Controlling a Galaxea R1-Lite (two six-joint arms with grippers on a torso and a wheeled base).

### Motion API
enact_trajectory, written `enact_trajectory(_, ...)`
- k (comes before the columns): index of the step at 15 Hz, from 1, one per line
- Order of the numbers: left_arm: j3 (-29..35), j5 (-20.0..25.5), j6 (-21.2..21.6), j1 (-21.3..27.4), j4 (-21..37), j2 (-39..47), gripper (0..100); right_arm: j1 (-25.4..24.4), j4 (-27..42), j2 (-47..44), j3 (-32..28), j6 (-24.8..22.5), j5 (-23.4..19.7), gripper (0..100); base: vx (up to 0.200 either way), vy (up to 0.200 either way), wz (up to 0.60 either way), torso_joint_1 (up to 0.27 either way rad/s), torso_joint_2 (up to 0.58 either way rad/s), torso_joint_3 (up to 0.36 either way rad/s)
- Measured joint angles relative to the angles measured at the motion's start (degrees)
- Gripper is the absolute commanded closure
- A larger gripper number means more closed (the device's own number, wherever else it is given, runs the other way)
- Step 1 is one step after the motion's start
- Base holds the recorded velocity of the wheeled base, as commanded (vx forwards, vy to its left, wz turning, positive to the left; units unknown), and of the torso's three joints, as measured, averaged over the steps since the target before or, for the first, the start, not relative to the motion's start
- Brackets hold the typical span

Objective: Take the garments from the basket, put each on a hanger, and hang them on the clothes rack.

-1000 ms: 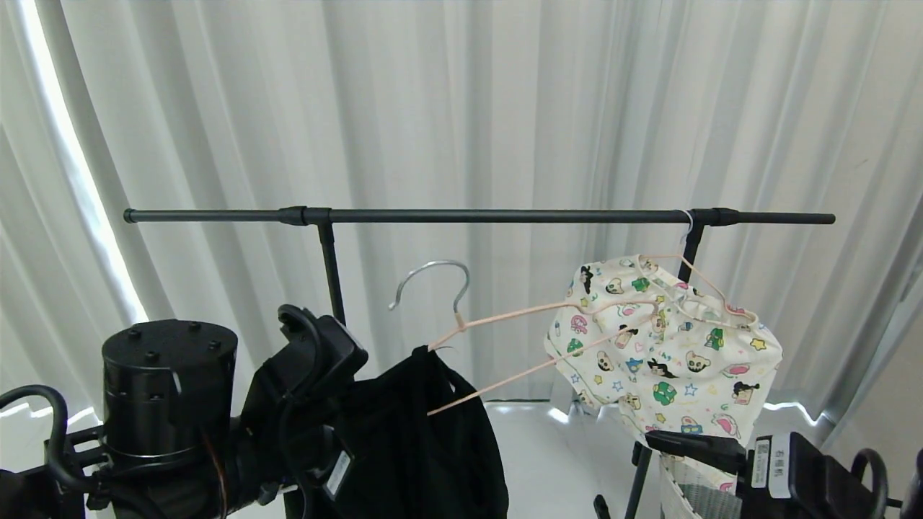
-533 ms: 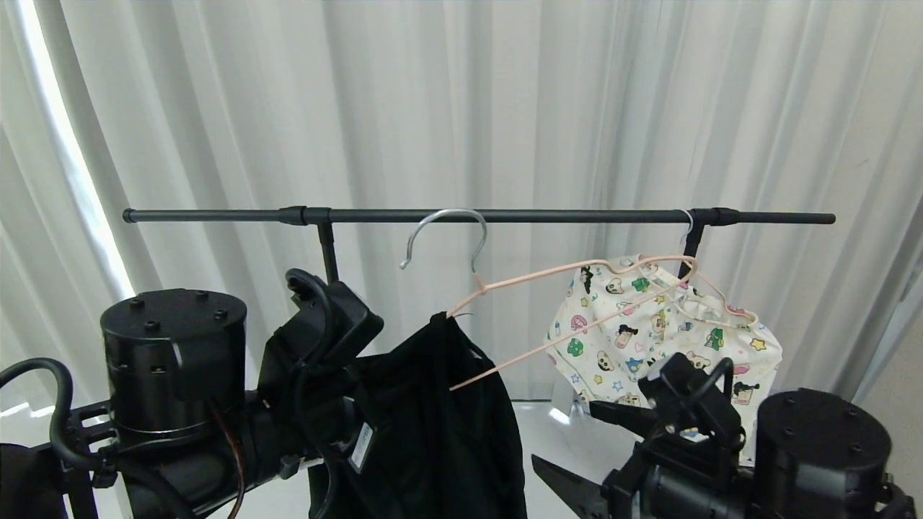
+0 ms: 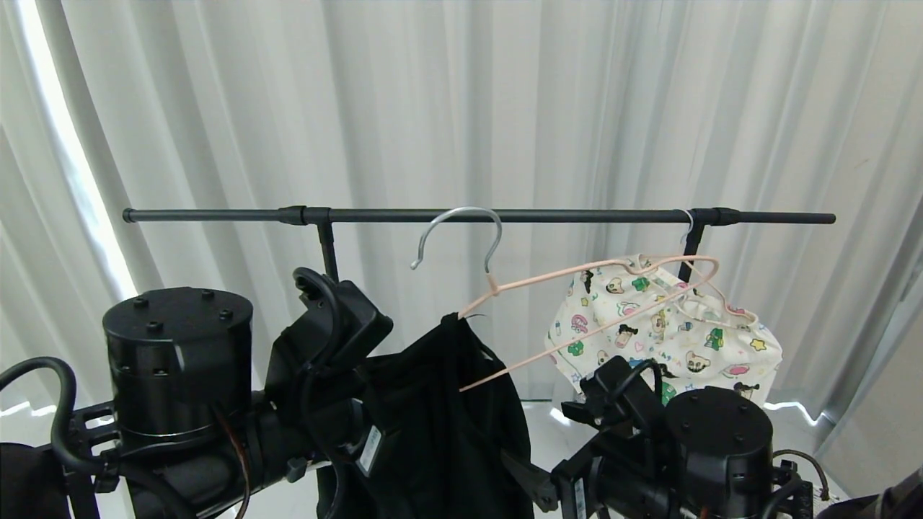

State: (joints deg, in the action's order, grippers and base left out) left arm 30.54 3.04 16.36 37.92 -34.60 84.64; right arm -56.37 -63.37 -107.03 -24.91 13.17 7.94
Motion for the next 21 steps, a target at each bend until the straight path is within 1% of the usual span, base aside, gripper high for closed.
enact_trajectory(2, 0.2, 0.02, 0.04, 0.85, 0.0, 0.0, 100, -0.02, 0.01, -1.49, -0.04, 0.0, 3.5, 0, 0.0, 0.0, 0.0, 0.0, 0.0, 0.0)
enact_trajectory(5, 0.28, 0.05, 0.06, 1.13, 0.0, 0.0, 100, -0.05, 0.01, -2.72, 0.11, -0.11, 4.71, 0, 0.0, 0.0, 0.0, 0.0, 0.0, 0.0)
enact_trajectory(7, 0.27, -0.15, 0.13, 1.07, -0.02, 0.15, 100, -0.02, 0.0, -3.13, 0.43, -1.84, 6.02, 0, 0.0, 0.0, 0.0, 0.0, 0.0, 0.0)
enact_trajectory(9, 0.07, -2.88, 0.24, 0.91, 0.0, 0.48, 100, 1.08, 0.0, -3.41, 1.45, -4.35, 7.3, 0, 0.0, 0.0, 0.0, 0.0, 0.0, 0.0)
enact_trajectory(11, -0.06, -4.45, 0.26, 0.85, 0.02, 0.67, 100, 3.69, 0.0, -3.52, 3.46, -7.29, 7.72, 0, 0.0, 0.0, 0.0, 0.0, 0.0, 0.0)
enact_trajectory(14, -0.91, -4.69, 0.35, 0.13, 0.04, 0.67, 100, 10.25, -0.84, -3.46, 4.66, -11.18, 10.05, 0, 0.0, 0.0, 0.0, 0.0, 0.0, 0.0)
enact_trajectory(16, -1.68, -6.18, 0.37, -0.5, -0.02, 0.63, 100, 14.9, -3.06, -3.39, 4.82, -13.37, 11.36, 0, 0.0, 0.0, 0.0, 0.0, 0.0, 0.0)
enact_trajectory(18, -2.65, -7.19, 0.5, -0.74, -0.07, 0.37, 100, 20.07, -6.38, -3.35, 4.82, -15.84, 11.5, 0, 0.0, 0.0, 0.0, 0.0, 0.0, 0.0)
enact_trajectory(20, -4.06, -7.35, 2.04, -0.85, -0.13, 0.22, 100, 24.41, -9.63, -2.94, 4.68, -18.31, 11.17, 0, 0.0, 0.0, 0.0, 0.0, 0.0, 0.0)
enact_trajectory(21, -5.05, -7.35, 2.68, -0.85, -0.16, 0.2, 100, 25.34, -9.74, -2.41, 4.53, -18.74, 10.89, 0, 0.0, 0.0, 0.0, 0.0, 0.0, 0.0)
